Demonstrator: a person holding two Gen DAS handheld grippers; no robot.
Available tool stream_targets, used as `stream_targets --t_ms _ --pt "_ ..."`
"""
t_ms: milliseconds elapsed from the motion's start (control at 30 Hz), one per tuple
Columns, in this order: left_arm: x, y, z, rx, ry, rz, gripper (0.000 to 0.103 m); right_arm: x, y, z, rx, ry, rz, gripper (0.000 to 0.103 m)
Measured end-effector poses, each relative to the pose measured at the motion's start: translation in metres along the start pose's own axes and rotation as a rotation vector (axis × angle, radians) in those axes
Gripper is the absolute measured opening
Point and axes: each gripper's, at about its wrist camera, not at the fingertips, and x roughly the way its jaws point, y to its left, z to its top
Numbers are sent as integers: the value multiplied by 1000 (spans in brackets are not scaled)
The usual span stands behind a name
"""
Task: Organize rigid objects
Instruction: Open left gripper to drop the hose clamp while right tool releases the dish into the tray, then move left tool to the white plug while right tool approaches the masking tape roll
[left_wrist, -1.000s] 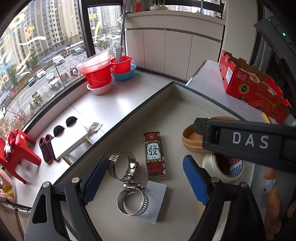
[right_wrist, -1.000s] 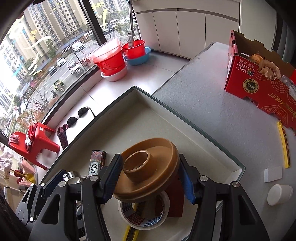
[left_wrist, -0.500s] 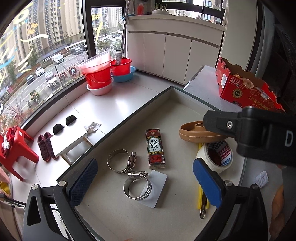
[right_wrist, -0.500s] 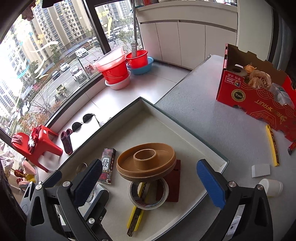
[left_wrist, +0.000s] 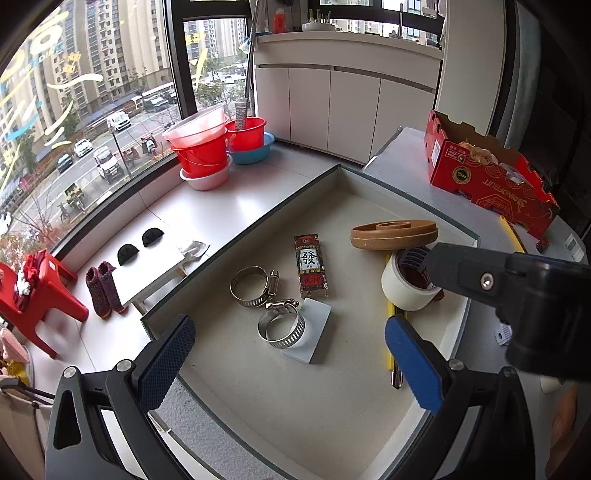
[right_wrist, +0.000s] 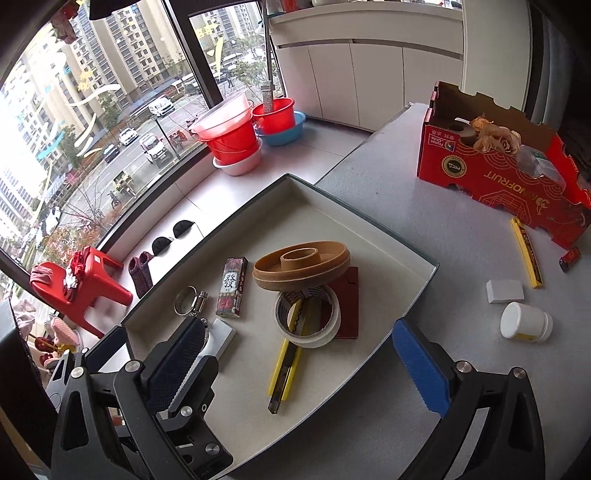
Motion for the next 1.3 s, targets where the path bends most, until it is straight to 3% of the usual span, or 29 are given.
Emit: stream_targets --t_ms 500,1067,1300 --pt "-41 -10 -24 30 -32 -20 103 -41 9 -37 -27 -8 -22 103" --pt "-65 -20 -37 55 -52 -4 103 -66 11 -60 -47 -33 -28 103" --pt "-73 -33 -45 89 -52 -32 103 -78 3 -75 -41 -50 -35 103"
